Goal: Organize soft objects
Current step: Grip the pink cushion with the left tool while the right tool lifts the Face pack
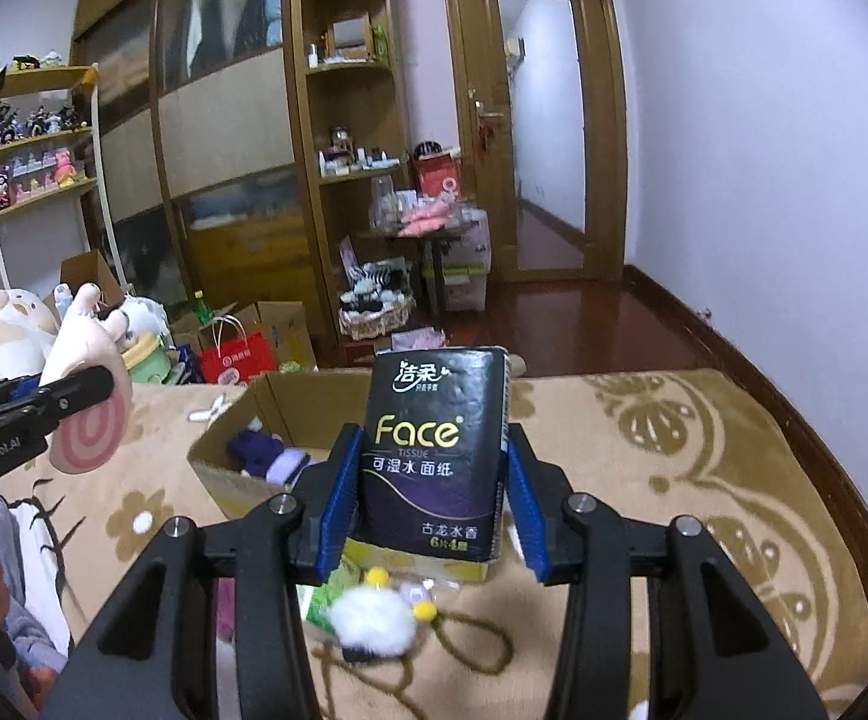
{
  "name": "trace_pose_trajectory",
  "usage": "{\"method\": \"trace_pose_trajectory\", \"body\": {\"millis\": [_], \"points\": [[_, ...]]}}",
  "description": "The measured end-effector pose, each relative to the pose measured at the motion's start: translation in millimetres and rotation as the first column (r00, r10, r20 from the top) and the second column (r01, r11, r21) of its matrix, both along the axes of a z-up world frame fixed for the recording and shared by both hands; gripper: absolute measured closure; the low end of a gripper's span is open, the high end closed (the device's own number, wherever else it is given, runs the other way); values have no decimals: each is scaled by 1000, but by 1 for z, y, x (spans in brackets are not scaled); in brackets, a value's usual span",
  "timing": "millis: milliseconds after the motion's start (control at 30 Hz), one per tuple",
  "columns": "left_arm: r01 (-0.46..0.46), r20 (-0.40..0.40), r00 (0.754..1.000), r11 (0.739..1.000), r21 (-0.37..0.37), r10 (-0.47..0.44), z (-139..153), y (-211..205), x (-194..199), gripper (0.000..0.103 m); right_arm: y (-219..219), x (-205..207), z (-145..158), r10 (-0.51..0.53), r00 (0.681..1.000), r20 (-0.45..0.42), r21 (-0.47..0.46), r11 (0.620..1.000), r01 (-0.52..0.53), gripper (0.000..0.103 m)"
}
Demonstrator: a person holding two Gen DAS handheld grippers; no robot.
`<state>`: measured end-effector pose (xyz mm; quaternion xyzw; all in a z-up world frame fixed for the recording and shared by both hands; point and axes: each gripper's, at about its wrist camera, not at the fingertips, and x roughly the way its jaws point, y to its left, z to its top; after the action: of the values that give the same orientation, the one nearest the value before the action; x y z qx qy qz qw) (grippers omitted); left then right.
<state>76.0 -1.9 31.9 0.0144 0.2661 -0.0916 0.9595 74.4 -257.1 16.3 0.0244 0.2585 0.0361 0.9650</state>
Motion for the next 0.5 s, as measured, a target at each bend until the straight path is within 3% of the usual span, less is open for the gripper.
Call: {"method": "trace_pose_trajectory", "body": {"millis": [267, 500], "points": [[-6, 67, 998, 1000, -8, 7, 2, -6, 23, 68, 7, 23, 6, 19, 999, 32, -8, 1000, -18, 54], [27, 50, 998, 1000, 11, -27, -14, -16, 46, 67, 15, 45, -8, 34, 999, 35, -26, 999, -33, 54]]}}
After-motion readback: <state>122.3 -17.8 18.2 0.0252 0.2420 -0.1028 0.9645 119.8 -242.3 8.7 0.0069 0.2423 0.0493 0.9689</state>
